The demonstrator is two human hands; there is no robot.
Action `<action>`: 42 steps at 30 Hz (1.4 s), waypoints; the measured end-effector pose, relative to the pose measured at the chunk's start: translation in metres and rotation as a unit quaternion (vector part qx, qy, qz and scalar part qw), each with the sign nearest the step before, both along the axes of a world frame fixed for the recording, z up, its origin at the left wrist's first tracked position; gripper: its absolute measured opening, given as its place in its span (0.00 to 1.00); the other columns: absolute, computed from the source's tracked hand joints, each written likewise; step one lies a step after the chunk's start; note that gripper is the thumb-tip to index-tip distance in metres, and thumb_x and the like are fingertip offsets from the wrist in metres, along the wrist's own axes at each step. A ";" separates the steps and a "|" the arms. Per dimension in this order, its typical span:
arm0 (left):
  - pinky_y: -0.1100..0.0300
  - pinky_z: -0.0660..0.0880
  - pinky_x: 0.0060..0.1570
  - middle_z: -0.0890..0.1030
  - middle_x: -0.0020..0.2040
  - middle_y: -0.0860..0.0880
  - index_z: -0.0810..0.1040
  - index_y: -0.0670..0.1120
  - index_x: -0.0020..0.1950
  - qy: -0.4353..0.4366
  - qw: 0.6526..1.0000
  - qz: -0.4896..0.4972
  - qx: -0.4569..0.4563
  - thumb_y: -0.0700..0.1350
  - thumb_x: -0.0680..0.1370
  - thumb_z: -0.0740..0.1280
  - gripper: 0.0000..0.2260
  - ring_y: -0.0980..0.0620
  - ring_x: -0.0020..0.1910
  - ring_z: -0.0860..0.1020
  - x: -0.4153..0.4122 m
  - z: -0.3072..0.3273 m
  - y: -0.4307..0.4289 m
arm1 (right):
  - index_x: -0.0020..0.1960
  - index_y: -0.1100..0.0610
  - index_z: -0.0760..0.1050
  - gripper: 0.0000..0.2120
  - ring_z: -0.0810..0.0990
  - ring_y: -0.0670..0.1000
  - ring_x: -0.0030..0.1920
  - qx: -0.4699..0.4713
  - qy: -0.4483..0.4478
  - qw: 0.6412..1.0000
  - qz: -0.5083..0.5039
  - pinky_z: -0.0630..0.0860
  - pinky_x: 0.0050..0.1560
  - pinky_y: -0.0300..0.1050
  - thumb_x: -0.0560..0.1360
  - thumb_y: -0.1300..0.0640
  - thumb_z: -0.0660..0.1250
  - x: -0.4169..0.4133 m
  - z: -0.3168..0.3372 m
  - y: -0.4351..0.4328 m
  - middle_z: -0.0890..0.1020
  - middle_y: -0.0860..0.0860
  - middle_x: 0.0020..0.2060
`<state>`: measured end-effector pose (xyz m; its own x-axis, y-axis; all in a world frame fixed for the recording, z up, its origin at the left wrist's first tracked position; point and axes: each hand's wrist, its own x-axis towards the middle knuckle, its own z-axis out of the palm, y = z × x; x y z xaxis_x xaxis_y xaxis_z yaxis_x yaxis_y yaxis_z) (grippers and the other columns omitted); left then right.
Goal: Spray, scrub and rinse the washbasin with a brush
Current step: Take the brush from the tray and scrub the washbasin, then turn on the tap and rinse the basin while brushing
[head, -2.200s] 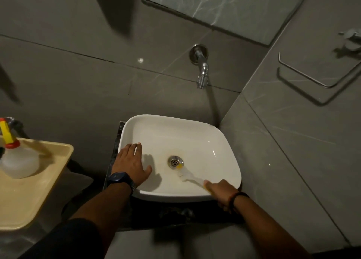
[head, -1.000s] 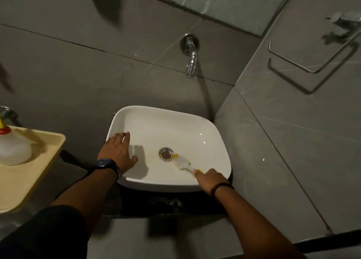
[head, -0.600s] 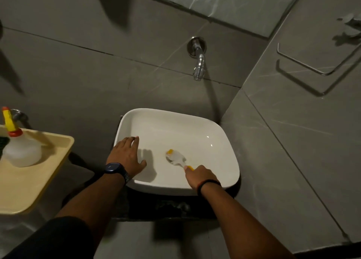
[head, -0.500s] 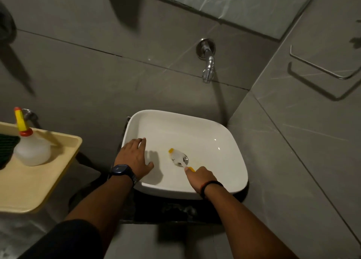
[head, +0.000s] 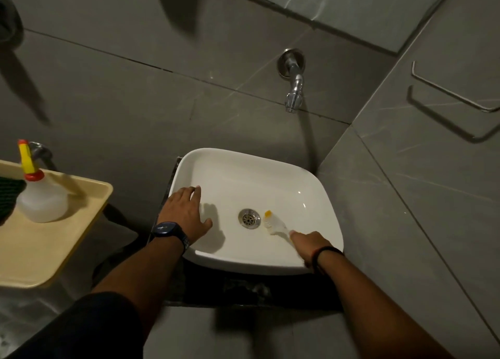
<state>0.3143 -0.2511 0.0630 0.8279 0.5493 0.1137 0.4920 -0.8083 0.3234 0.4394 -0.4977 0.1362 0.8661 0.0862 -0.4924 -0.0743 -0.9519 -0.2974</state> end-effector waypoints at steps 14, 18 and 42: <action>0.52 0.66 0.65 0.69 0.69 0.43 0.64 0.44 0.71 0.048 0.996 0.007 -0.072 0.55 0.77 0.61 0.26 0.43 0.66 0.68 -0.043 0.034 -0.048 | 0.34 0.48 0.64 0.20 0.79 0.61 0.48 0.177 -0.115 0.962 0.171 0.71 0.46 0.51 0.75 0.34 0.53 -0.065 0.043 -0.008 0.82 0.57 0.45; 0.52 0.70 0.61 0.76 0.64 0.44 0.72 0.44 0.65 -0.097 0.982 0.034 -0.155 0.54 0.77 0.64 0.21 0.44 0.62 0.74 -0.011 0.093 -0.058 | 0.43 0.50 0.68 0.18 0.80 0.62 0.46 0.225 -0.152 0.957 0.105 0.76 0.49 0.54 0.76 0.36 0.53 -0.040 0.067 -0.017 0.82 0.56 0.45; 0.52 0.66 0.59 0.81 0.48 0.50 0.77 0.50 0.50 -0.245 0.707 -0.117 -0.654 0.51 0.82 0.50 0.17 0.51 0.56 0.75 0.206 0.186 -0.006 | 0.31 0.57 0.67 0.26 0.57 0.48 0.18 0.297 0.047 0.942 -0.151 0.53 0.24 0.33 0.73 0.36 0.61 0.061 0.088 0.008 0.64 0.50 0.20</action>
